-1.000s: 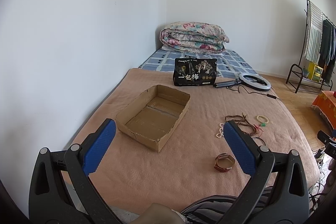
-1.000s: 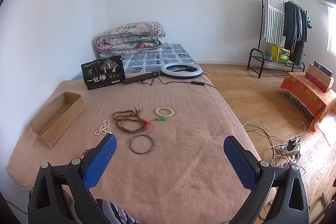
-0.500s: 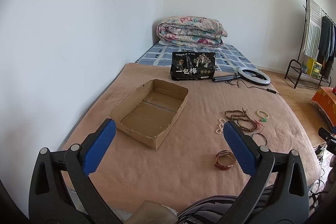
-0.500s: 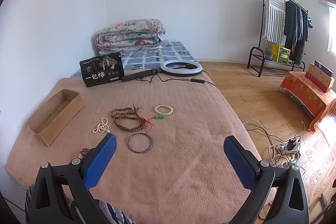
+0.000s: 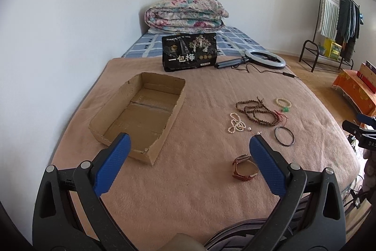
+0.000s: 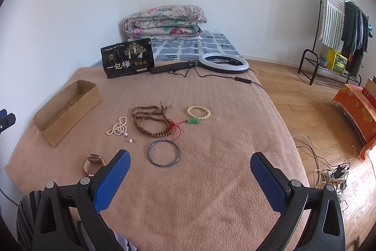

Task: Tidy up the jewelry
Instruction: 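Lower the left tool onto the brown leather watch and close it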

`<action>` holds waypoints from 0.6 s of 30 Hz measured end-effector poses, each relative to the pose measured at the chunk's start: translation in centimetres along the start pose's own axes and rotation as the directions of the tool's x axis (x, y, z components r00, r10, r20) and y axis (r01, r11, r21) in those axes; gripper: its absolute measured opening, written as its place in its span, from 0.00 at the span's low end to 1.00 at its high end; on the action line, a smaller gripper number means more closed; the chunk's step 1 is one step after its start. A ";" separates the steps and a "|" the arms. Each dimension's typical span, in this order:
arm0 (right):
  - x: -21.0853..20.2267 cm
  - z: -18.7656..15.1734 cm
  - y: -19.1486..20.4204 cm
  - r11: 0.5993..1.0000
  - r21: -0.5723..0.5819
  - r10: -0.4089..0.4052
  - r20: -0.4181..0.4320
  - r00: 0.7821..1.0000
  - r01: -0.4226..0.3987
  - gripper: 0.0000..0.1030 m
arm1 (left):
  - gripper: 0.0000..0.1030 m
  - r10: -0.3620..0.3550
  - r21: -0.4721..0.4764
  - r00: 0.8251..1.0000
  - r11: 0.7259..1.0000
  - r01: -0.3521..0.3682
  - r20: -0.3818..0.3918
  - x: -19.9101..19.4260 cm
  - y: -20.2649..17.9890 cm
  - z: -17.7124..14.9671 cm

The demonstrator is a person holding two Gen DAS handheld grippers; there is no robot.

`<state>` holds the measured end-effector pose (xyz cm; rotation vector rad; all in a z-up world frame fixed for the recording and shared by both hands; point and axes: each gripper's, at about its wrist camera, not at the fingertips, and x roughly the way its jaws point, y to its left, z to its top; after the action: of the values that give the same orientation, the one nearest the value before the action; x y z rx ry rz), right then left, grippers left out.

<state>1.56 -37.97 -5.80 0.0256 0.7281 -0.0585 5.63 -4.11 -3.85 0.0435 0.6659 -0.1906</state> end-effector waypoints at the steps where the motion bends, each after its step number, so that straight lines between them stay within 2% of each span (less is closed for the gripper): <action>1: 0.7 0.0 -0.1 1.000 0.003 0.010 -0.015 1.000 -0.010 1.00 | 0.92 -0.023 0.017 1.000 1.000 0.023 -0.012 0.5 -0.3 0.0; 2: 1.4 0.0 -0.2 1.000 0.006 0.024 -0.029 0.999 -0.023 1.00 | 0.91 -0.040 0.035 0.999 0.999 0.041 -0.024 1.0 -0.7 -0.1; 6: 4.2 -0.3 0.1 0.998 -0.016 0.059 -0.071 0.996 -0.060 1.00 | 0.77 -0.090 0.098 0.993 0.990 0.098 -0.081 3.2 -2.0 -0.4; 10: 6.6 -0.5 0.7 0.997 -0.055 0.053 -0.108 0.993 -0.059 1.00 | 0.64 -0.175 0.081 0.971 0.978 0.190 -0.164 6.0 -2.2 -0.3; 15: 9.0 -0.4 0.7 0.995 -0.025 0.089 -0.142 0.986 -0.094 1.00 | 0.58 -0.219 0.116 0.950 0.962 0.249 -0.223 8.7 -3.4 -0.7; 18: 10.7 -0.6 1.1 0.995 -0.047 0.075 -0.167 0.983 -0.083 1.00 | 0.56 -0.268 0.101 0.925 0.947 0.304 -0.271 10.3 -4.0 -1.1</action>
<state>9.17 -37.36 -13.36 0.0079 0.8934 0.0397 12.12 -9.61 -10.98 0.1078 0.9138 -0.5228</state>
